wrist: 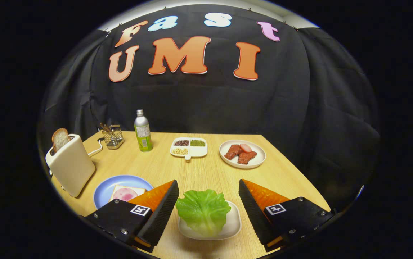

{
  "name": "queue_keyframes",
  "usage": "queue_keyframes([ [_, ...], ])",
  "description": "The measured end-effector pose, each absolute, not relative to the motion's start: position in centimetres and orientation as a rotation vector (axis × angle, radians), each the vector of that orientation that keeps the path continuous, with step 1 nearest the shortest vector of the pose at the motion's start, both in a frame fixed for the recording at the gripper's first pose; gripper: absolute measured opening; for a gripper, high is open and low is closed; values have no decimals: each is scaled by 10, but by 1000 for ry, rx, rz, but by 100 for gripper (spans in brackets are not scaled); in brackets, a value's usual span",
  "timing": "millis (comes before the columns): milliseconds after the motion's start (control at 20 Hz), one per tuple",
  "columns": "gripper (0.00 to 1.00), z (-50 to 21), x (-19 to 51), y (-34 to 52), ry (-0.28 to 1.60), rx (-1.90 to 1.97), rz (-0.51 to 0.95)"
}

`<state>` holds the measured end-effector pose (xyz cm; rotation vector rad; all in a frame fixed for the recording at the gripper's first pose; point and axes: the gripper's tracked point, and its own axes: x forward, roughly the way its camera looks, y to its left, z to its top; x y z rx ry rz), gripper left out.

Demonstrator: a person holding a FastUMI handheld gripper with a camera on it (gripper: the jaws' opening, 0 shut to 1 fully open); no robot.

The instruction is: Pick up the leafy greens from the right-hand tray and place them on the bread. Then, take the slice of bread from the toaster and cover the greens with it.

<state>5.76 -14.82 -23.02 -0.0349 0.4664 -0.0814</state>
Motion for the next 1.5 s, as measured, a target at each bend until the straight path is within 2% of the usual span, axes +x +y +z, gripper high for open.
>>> queue_keyframes([
  [850,98,-342,57,-137,722,-50,88],
  [1150,85,-356,48,-134,766,-43,106],
  [1200,79,-356,48,-134,768,-35,105],
  [1350,72,-357,47,-135,778,-23,94],
  [1500,57,-358,48,-138,789,-9,69],
])
